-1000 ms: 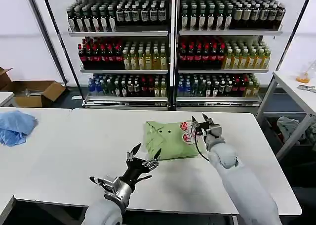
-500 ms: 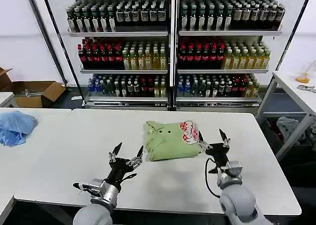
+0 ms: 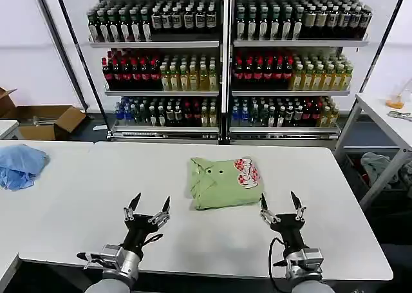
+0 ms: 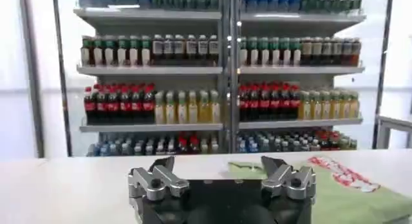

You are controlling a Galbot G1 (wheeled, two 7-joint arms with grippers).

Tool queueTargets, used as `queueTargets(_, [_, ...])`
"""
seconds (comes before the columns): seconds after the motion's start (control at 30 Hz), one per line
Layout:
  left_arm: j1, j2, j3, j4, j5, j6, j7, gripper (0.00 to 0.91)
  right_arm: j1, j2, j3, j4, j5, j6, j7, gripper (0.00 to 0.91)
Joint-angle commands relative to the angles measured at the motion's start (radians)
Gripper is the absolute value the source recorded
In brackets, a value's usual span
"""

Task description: Fold and organize the clothes.

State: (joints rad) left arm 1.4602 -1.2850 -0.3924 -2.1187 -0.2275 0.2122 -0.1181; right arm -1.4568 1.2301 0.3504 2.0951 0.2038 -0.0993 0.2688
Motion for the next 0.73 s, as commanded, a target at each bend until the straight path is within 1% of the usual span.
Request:
queueTargets(0.03, [0.060,-0.001,-0.036,-0.013,0.031,-0.009,-0.002,0.907,-0.088,0.033,-0.013,0.061,-0.089,0.017,0.036,0.907])
queueTargets(0.2, [0.068,0.004,-0.050,-0.020,0.031,-0.010,-0.001,0.907,-0.096,0.035,-0.020,0.068,-0.098,0.024,0.026,0.907])
queueTargets(0.33, [0.074,0.005,-0.062,-0.020,0.034,-0.015,0.002,0.907,-0.100,0.040,-0.026,0.067,-0.121,0.026,0.030,0.907])
queueTargets(0.47, [0.081,-0.002,-0.075,-0.020,0.068,-0.047,0.029,0.907,-0.109,0.047,-0.037,0.076,-0.148,0.017,0.030,0.907])
queueTargets(0.63, [0.091,-0.015,-0.089,-0.031,0.064,-0.048,0.040,0.907,-0.111,0.055,-0.051,0.075,-0.172,0.016,0.044,0.907])
queueTargets(0.73, [0.098,-0.015,-0.089,-0.028,0.065,-0.053,0.051,0.907,-0.102,0.065,-0.058,0.069,-0.170,0.008,0.056,0.907])
